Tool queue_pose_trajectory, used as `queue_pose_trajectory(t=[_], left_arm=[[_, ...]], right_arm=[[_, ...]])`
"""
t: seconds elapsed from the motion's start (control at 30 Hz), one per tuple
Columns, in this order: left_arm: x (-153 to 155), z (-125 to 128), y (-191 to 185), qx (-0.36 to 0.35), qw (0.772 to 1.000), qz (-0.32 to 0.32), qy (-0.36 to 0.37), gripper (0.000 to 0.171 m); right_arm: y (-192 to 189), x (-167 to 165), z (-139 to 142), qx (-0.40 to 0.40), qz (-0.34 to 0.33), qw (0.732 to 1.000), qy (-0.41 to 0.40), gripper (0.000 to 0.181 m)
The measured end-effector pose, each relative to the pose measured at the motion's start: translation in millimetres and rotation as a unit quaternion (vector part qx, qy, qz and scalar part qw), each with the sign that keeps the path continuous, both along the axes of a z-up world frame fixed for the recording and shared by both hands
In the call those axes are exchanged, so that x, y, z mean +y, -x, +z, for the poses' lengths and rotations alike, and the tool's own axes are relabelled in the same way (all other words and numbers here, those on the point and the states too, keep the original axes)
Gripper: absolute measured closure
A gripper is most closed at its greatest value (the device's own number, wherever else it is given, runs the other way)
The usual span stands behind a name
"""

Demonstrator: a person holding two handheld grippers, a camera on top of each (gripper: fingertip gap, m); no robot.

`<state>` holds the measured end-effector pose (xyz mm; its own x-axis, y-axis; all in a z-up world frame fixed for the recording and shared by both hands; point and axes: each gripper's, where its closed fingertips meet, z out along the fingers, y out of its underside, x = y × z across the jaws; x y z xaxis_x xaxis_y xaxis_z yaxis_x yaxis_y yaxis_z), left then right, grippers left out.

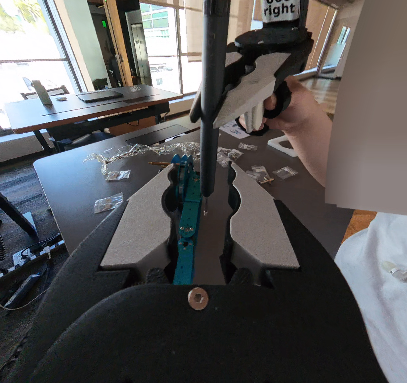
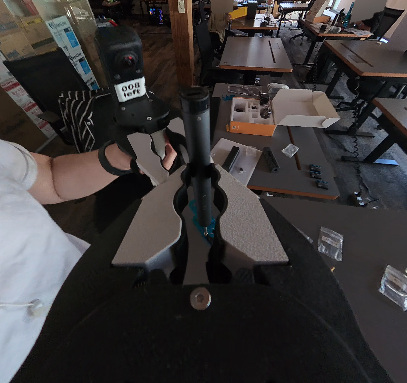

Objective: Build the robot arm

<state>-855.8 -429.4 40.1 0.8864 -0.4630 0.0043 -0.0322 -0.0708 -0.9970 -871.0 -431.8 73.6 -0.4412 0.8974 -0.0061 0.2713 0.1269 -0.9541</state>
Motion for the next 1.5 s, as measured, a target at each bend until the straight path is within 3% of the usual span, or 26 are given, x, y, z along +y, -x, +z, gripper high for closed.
queue_pose_trajectory(t=[0.17, 0.4, 1.5], left_arm=[[20.8, -5.6, 5.7, 0.014, 1.0, -0.022, 0.018, 0.132], [28.5, -15.8, 9.9, 0.011, 0.999, -0.04, 0.016, 0.156], [33.2, -32.0, 16.0, -0.016, 0.999, -0.04, 0.022, 0.156]], right_arm=[[15.0, 2.6, -13.5, -0.004, 0.007, 1.0, -0.001, 0.164], [27.4, 9.6, -26.7, -0.019, 0.001, 1.0, -0.006, 0.165], [34.7, 14.5, -43.3, -0.044, 0.005, 0.999, 0.008, 0.165]])
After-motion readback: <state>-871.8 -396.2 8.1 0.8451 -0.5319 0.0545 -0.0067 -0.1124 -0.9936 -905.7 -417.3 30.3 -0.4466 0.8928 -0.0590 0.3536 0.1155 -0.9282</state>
